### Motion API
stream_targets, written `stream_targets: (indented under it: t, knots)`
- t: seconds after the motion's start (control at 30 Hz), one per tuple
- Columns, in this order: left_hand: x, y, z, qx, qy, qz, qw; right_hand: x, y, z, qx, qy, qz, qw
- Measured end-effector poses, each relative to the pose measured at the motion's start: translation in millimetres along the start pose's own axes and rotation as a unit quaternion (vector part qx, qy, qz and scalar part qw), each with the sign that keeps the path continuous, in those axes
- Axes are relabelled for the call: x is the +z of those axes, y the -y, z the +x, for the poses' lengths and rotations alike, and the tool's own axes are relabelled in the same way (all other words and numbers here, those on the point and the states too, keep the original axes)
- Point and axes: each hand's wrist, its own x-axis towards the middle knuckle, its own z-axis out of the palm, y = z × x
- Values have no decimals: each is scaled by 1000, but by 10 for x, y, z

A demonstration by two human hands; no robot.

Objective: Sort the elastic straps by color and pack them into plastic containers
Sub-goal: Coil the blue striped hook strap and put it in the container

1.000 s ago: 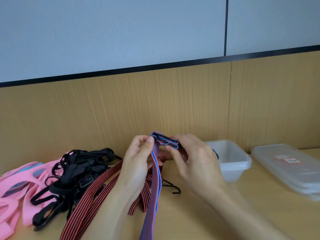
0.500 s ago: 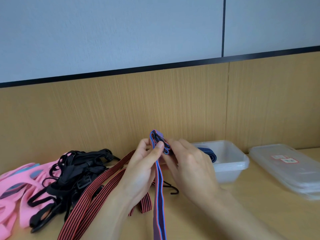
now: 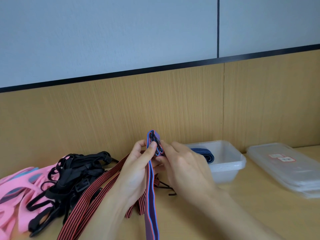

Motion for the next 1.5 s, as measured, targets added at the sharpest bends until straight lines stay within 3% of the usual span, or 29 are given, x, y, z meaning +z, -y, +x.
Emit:
stream_targets:
  t: [0.2, 0.4, 0.5, 0.6, 0.77, 1.0, 1.23, 1.5]
  knots:
    - [52, 3, -31, 3, 10, 36, 999, 35, 7, 4, 3, -22, -8, 1000]
    - [30, 12, -6, -25, -19, 9, 999, -31, -31, 5, 33, 73, 106, 991]
    - [23, 2, 15, -30, -28, -28, 999, -45, -52, 14, 79, 46, 168, 982]
    - [33, -11, 6, -55, 7, -37, 998, -35, -133, 41, 133, -2, 217, 967]
    - [5, -43, -18, -78, 81, -62, 992, -7, -207, 81, 131, 16, 289, 948]
    - [-26, -45, 1, -67, 80, -10, 994, -47, -236, 161, 242, 38, 414, 877]
    - [-91, -36, 27, -30, 97, 53, 993, -117, -259, 182, 274, 5, 482, 832]
    - [-96, -47, 5, -15, 107, 47, 993, -141, -268, 196, 264, 9, 526, 808]
